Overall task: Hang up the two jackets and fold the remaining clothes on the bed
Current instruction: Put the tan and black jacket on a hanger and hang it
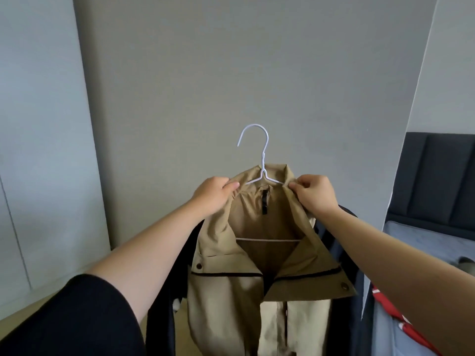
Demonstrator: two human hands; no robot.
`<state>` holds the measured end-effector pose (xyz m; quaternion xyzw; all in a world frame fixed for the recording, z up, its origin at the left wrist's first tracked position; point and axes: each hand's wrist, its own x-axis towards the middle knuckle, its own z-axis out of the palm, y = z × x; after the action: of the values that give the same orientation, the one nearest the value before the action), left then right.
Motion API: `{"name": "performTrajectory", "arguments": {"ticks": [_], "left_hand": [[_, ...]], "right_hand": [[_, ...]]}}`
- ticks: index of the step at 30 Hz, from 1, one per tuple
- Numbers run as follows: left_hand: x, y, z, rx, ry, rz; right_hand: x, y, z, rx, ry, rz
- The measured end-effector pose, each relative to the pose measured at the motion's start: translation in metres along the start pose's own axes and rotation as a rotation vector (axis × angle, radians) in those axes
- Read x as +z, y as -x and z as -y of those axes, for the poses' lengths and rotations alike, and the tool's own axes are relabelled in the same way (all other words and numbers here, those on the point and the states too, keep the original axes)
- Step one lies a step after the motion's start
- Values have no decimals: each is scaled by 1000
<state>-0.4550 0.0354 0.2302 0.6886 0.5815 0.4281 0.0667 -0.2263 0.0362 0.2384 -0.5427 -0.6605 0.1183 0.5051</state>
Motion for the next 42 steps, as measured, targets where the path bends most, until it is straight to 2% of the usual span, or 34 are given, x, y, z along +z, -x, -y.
{"name": "performTrajectory", "arguments": {"ticks": [4,7,9,10,13,14,15,16,18,19,22,24,25,27,29,30,32,34,37,40,42], "left_hand": [[14,3,-11,-107,33,-147],[25,8,-19,-142,44,-144],[29,10,-21,-158,61,-128],[29,11,-20,-158,78,-119],[26,14,-15,-117,212,-35],[24,15,-15,-101,273,2],[24,16,-15,-91,318,34],[24,17,-15,-90,345,57],[26,18,-15,-107,366,76],[27,18,-14,-119,369,77],[28,17,-10,-160,361,43],[27,16,-8,-175,336,9],[27,15,-9,-178,319,-8],[26,13,-11,-193,298,-33],[26,13,-13,-190,276,-39],[26,12,-14,-181,262,-32],[21,10,-19,-176,307,41],[10,7,-27,-243,490,196],[-6,-1,-38,-353,676,360],[-5,-1,-40,-527,683,451],[-2,5,-42,-611,534,512]], "right_hand": [[-20,-8,7,49,-102,-22],[-23,-11,17,53,172,117],[-22,-10,18,121,211,236],[-23,-12,16,204,107,278],[-32,-11,10,625,-444,433],[-34,-8,8,679,-464,453],[-32,-7,3,658,-366,450],[-29,-5,-3,561,-138,442],[-20,4,-8,281,331,460],[-16,7,-10,159,431,459],[-19,11,-2,40,313,309],[-24,8,5,111,199,211],[-26,6,7,178,167,219],[-30,10,6,298,162,336],[-26,19,-1,307,116,466],[-22,23,-3,272,79,444],[-14,26,-11,193,39,278],[-10,26,-17,175,40,120],[-9,28,-24,190,70,48],[-12,29,-27,134,74,14],[-14,30,-29,74,62,-16]]}}
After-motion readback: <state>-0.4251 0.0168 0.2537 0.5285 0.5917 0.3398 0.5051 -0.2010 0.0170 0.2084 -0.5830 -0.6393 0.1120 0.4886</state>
